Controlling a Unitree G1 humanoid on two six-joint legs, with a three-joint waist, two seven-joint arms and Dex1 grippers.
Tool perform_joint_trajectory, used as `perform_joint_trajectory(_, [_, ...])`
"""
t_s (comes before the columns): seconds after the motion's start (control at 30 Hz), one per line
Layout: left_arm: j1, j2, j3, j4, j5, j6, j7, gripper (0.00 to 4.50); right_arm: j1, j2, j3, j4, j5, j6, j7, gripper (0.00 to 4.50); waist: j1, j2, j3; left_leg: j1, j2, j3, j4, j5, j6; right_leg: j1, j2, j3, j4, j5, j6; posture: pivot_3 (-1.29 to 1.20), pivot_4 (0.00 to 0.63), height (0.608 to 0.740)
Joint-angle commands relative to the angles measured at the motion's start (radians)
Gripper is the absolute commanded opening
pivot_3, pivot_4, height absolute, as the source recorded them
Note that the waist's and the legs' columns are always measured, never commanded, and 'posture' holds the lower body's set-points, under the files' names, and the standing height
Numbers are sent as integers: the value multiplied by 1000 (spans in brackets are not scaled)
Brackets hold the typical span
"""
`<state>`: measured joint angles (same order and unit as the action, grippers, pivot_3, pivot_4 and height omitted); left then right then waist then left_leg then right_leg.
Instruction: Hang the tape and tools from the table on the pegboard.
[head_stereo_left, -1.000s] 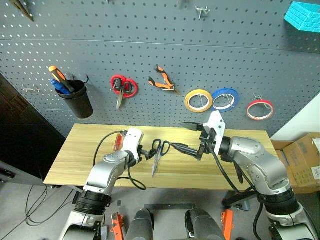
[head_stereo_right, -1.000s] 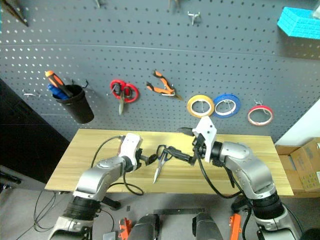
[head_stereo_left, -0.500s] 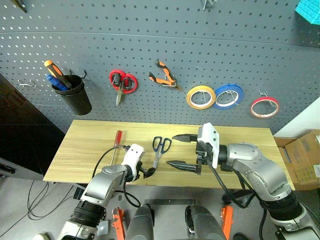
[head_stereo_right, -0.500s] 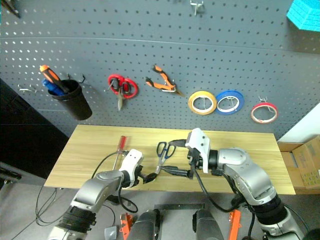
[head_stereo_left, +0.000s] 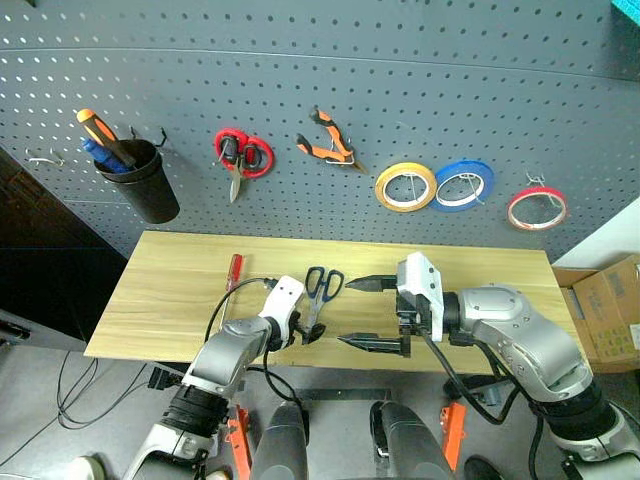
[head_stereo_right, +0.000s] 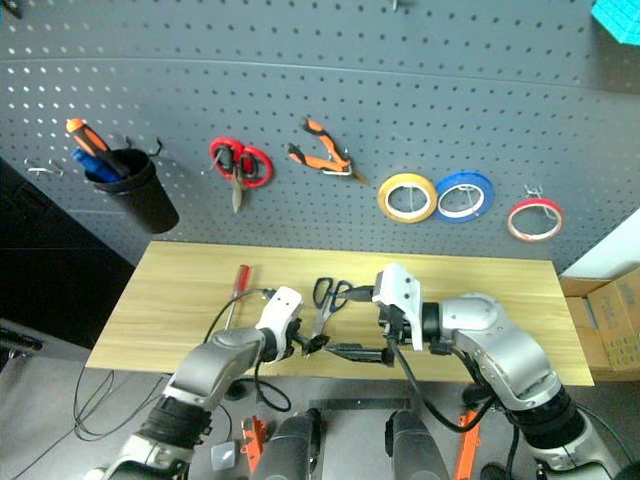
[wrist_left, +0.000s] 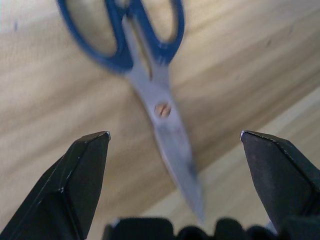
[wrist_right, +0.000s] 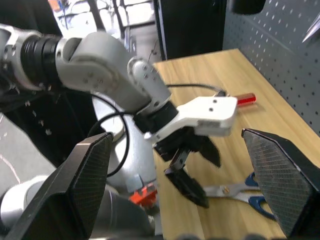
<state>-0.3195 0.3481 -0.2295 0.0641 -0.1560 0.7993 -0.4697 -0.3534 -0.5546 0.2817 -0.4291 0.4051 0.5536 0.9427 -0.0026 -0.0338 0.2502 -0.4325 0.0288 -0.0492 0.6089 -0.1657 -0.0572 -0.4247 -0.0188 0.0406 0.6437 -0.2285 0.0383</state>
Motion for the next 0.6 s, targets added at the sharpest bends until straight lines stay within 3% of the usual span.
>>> perform_joint_trajectory(0.03, [-8, -13, -10, -1, 20, -15, 4, 4500, -9, -17, 17, 15, -55, -58, 4, 4453, 0, 0, 2, 0, 0, 0, 0, 0, 0, 0, 0, 0, 0, 0, 0, 22, 269, 740])
perform_joint_trajectory(0.2, [-32, -56, -18, 85, 76, -80, 55, 4500, -11, -8, 18, 22, -66, -54, 3, 4453, -1, -1, 5, 0, 0, 0, 0, 0, 0, 0, 0, 0, 0, -1, 1, 4, 277, 740])
perform_joint_trajectory(0.6, [-44, -108, -42, 82, 140, -12, 101, 4500, -29, -89, 66, 85, -185, -148, 74, 4453, -9, -1, 11, 0, 0, 0, 0, 0, 0, 0, 0, 0, 0, -1, 1, -16, 288, 740])
